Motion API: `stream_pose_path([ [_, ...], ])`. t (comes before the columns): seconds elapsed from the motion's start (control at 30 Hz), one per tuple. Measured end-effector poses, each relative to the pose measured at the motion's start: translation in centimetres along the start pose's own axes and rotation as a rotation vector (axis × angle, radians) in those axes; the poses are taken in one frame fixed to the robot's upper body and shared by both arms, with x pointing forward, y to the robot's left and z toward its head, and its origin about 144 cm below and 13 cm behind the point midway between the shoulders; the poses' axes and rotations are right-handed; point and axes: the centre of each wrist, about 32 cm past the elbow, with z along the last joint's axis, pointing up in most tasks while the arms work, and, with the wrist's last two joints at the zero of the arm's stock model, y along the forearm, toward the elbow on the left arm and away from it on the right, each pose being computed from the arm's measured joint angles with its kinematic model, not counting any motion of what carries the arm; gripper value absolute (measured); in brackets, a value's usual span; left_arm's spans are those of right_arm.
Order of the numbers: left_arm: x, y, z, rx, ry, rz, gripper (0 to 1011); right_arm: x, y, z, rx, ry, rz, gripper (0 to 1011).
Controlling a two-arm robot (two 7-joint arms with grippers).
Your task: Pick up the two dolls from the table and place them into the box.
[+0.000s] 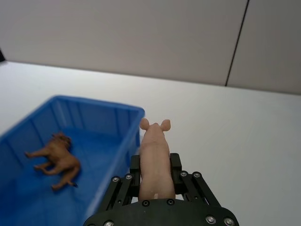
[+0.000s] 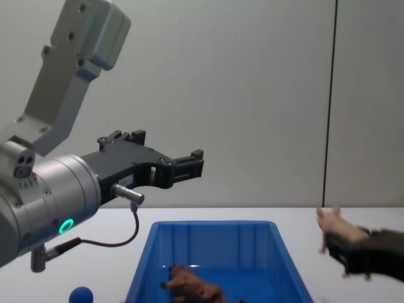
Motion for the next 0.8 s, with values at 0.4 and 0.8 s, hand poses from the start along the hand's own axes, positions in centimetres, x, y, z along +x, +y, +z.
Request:
stream_pose_path([
  [0.4, 0.0, 0.0, 0.0, 0.000, 0.000, 0.000, 1002, -1.0, 0.6, 3.1, 0.118, 0.024, 0.140, 361],
  [0.8, 0.0, 0.0, 0.0, 0.000, 0.000, 0.000, 1002, -2.7, 2.8, 4.8, 0.127, 0.037, 0.300, 627],
])
